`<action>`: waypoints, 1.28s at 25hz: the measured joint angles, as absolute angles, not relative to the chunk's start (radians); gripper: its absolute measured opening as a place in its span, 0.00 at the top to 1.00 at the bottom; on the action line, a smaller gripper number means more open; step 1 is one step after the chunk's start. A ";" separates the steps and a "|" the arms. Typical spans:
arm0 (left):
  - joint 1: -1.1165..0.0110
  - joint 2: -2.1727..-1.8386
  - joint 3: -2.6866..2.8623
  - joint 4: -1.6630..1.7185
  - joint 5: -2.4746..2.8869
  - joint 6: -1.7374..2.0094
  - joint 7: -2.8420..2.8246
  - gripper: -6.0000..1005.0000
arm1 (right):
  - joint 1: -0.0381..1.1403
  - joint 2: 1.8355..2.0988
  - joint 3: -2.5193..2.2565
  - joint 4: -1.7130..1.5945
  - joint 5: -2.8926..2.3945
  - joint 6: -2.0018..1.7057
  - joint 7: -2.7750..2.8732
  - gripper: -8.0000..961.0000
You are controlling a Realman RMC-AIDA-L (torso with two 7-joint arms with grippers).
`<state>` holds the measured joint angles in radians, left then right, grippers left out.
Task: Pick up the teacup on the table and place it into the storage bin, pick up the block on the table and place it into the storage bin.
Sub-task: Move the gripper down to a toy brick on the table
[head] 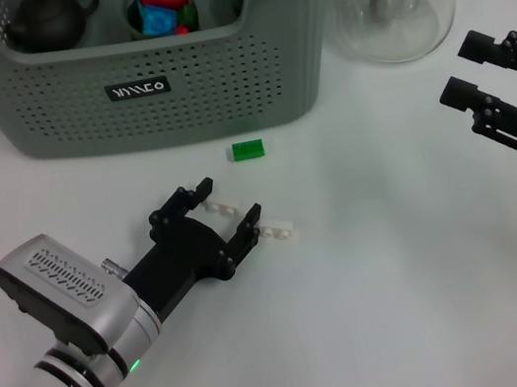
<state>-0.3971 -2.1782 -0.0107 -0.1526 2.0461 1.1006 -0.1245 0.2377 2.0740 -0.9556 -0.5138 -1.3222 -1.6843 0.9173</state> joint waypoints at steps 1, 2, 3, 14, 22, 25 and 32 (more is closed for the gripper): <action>-0.397 -2.178 -0.011 -0.153 2.046 1.100 -0.124 0.28 | 0.238 2.074 -0.956 -0.513 -1.322 -1.684 0.917 0.41; -0.397 -2.178 -0.011 -0.153 2.046 1.098 -0.124 0.28 | 0.238 2.074 -0.956 -0.513 -1.322 -1.684 0.917 0.41; -0.397 -2.178 -0.013 -0.153 2.045 1.094 -0.124 0.29 | 0.238 2.074 -0.956 -0.512 -1.322 -1.684 0.917 0.41; -0.412 -2.178 -0.029 -0.172 2.038 1.073 -0.125 0.36 | 0.238 2.074 -0.956 -0.505 -1.322 -1.684 0.917 0.41; -0.404 -2.177 -0.034 -0.169 2.037 1.081 -0.119 0.39 | 0.235 2.073 -0.947 -0.505 -1.322 -1.684 0.917 0.41; -0.409 -2.176 -0.034 -0.168 2.038 1.078 -0.116 0.40 | 0.235 2.072 -0.946 -0.505 -1.322 -1.684 0.917 0.41; -0.425 -2.175 -0.034 -0.166 2.037 1.065 -0.116 0.42 | 0.235 2.072 -0.946 -0.504 -1.322 -1.684 0.917 0.41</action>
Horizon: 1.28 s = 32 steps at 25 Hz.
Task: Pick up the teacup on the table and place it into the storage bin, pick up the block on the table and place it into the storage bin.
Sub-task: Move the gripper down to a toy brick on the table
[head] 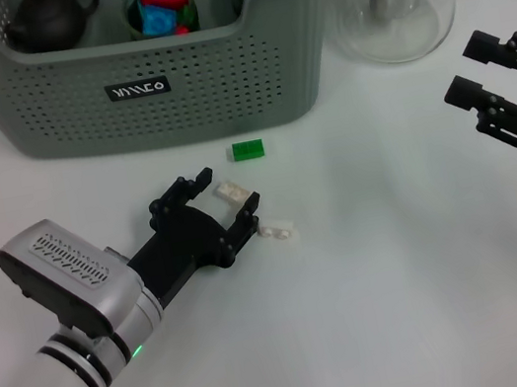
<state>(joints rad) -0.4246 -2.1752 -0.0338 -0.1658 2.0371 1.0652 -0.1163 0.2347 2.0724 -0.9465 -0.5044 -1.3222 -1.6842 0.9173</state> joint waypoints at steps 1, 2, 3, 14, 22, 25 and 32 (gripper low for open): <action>-0.425 -2.175 -0.034 -0.166 2.037 1.065 -0.116 0.42 | 0.235 2.072 -0.946 -0.504 -1.322 -1.684 0.917 0.41; -0.426 -2.175 -0.034 -0.166 2.037 1.061 -0.117 0.43 | 0.235 2.072 -0.946 -0.504 -1.322 -1.684 0.917 0.41; -0.428 -2.175 -0.034 -0.166 2.037 1.054 -0.118 0.43 | 0.235 2.072 -0.947 -0.504 -1.322 -1.684 0.917 0.41; -0.445 -2.174 -0.034 -0.171 2.041 1.025 -0.124 0.46 | 0.226 2.073 -0.947 -0.503 -1.322 -1.684 0.917 0.41; -0.453 -2.174 -0.032 -0.174 2.044 1.005 -0.124 0.49 | 0.225 2.074 -0.947 -0.494 -1.322 -1.684 0.917 0.41; -0.453 -2.173 -0.033 -0.175 2.045 1.005 -0.124 0.50 | 0.225 2.073 -0.946 -0.492 -1.322 -1.684 0.917 0.41; -0.453 -2.171 -0.026 -0.179 2.045 1.008 -0.124 0.54 | 0.226 2.072 -0.944 -0.492 -1.322 -1.684 0.917 0.41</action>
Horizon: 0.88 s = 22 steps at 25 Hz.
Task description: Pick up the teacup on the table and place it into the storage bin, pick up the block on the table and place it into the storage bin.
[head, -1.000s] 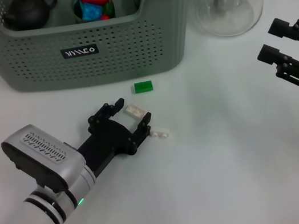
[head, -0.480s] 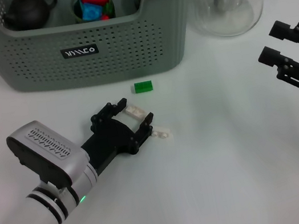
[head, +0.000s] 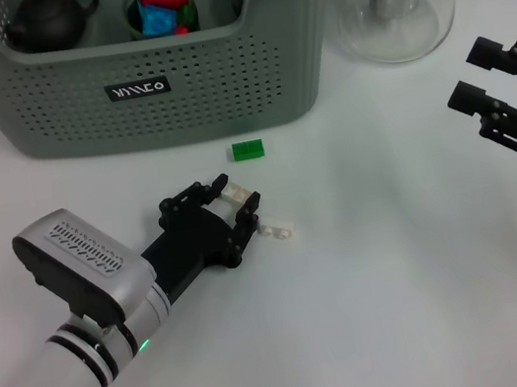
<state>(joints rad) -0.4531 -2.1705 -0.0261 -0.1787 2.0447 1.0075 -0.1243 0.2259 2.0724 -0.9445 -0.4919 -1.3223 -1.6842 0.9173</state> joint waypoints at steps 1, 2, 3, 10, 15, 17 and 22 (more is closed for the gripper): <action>-0.451 -2.170 -0.026 -0.180 2.045 1.010 -0.125 0.56 | 0.227 2.072 -0.942 -0.492 -1.322 -1.684 0.917 0.41; -0.449 -2.170 -0.026 -0.180 2.045 1.014 -0.130 0.57 | 0.227 2.072 -0.939 -0.492 -1.322 -1.685 0.917 0.41; -0.447 -2.169 -0.026 -0.180 2.045 1.017 -0.137 0.59 | 0.228 2.072 -0.936 -0.492 -1.322 -1.687 0.917 0.41; -0.428 -2.161 0.017 -0.078 2.047 1.161 -0.379 0.60 | 0.226 2.072 -0.919 -0.493 -1.322 -1.708 0.917 0.41; -0.392 -2.162 0.112 0.131 2.047 1.439 -0.673 0.60 | 0.226 2.073 -0.916 -0.493 -1.322 -1.710 0.917 0.41; -0.384 -2.161 0.151 0.211 2.047 1.570 -0.773 0.60 | 0.226 2.074 -0.914 -0.492 -1.322 -1.710 0.917 0.41; -0.412 -2.143 0.141 0.340 1.993 1.882 -0.996 0.60 | 0.227 2.077 -0.909 -0.492 -1.322 -1.709 0.917 0.41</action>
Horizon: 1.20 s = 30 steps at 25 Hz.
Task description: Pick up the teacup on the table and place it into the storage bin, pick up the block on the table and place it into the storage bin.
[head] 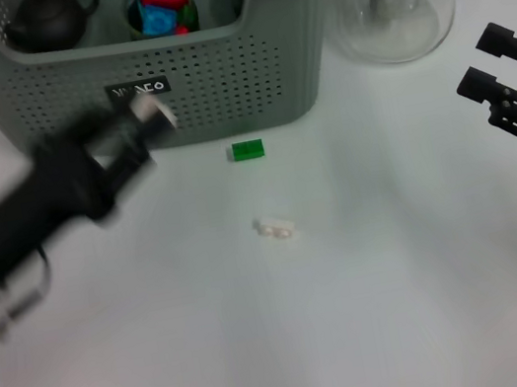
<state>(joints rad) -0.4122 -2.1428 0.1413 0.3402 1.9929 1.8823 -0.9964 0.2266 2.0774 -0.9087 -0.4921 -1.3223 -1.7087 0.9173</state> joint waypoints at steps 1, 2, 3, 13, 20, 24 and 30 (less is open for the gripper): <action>-0.457 -2.131 0.127 0.378 1.930 1.948 -1.085 0.60 | 0.227 2.078 -0.908 -0.492 -1.322 -1.708 0.917 0.41; -0.457 -2.131 0.127 0.378 1.930 1.948 -1.085 0.59 | 0.227 2.078 -0.908 -0.491 -1.322 -1.707 0.917 0.41; -0.487 -2.126 0.125 0.400 1.895 1.970 -1.137 0.59 | 0.226 2.078 -0.908 -0.491 -1.322 -1.706 0.917 0.41; -0.820 -2.055 0.455 0.746 1.930 1.417 -1.682 0.59 | 0.225 2.078 -0.904 -0.490 -1.322 -1.700 0.916 0.41; -0.835 -2.032 0.841 0.848 2.119 1.134 -2.024 0.60 | 0.227 2.080 -0.892 -0.488 -1.322 -1.699 0.910 0.41; -0.845 -2.047 0.899 0.858 2.227 1.042 -2.155 0.60 | 0.230 2.080 -0.892 -0.488 -1.322 -1.699 0.910 0.41; -0.869 -2.049 0.914 0.860 2.328 1.005 -2.257 0.60 | 0.234 2.080 -0.892 -0.488 -1.322 -1.699 0.910 0.41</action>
